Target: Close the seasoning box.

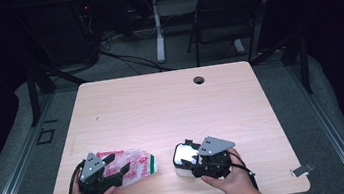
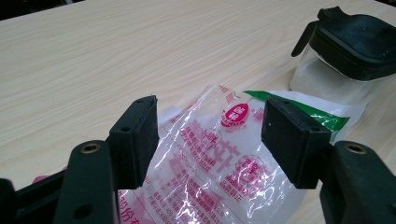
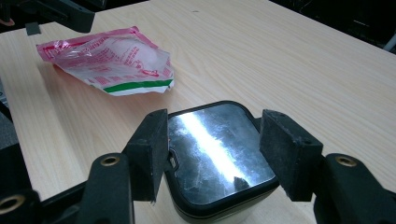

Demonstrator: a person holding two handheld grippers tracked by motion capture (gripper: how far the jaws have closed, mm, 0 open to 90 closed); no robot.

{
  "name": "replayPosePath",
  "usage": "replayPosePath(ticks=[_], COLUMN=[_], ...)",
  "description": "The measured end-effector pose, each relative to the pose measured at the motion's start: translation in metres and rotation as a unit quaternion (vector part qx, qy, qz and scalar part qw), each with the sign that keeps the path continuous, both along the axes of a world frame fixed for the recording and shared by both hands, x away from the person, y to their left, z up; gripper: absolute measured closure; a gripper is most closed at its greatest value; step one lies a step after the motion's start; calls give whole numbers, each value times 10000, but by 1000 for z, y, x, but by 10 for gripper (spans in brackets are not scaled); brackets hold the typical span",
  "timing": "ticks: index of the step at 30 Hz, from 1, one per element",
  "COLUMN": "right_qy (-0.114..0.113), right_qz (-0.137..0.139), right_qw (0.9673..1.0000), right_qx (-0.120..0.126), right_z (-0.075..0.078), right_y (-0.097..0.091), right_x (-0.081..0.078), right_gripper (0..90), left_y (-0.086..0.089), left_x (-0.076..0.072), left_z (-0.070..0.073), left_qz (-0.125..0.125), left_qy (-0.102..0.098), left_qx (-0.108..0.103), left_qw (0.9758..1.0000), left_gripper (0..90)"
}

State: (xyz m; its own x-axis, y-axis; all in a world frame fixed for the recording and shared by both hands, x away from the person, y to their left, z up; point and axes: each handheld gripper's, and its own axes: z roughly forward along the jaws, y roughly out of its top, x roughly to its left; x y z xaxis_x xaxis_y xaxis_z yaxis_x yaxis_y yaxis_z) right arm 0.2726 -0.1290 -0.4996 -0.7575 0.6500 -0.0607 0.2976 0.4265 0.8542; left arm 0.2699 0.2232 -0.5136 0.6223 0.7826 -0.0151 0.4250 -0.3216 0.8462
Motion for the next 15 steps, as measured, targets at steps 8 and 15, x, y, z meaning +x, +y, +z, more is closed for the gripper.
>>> replayPosePath(ticks=[8, 15], right_qy=[102, 174], right_qz=[-176, -333], right_qw=[9996, 9989], right_qx=[199, 280], right_z=[2, 2], right_y=[-9, -19], right_x=[5, 9], right_gripper=[422, 420], left_y=[2, 5], left_x=[1, 2], left_z=[-1, -2], left_qz=[36, 99], left_qy=[-1, -22], left_qx=[-34, -39], left_qw=[10000, 9999], left_gripper=[364, 364])
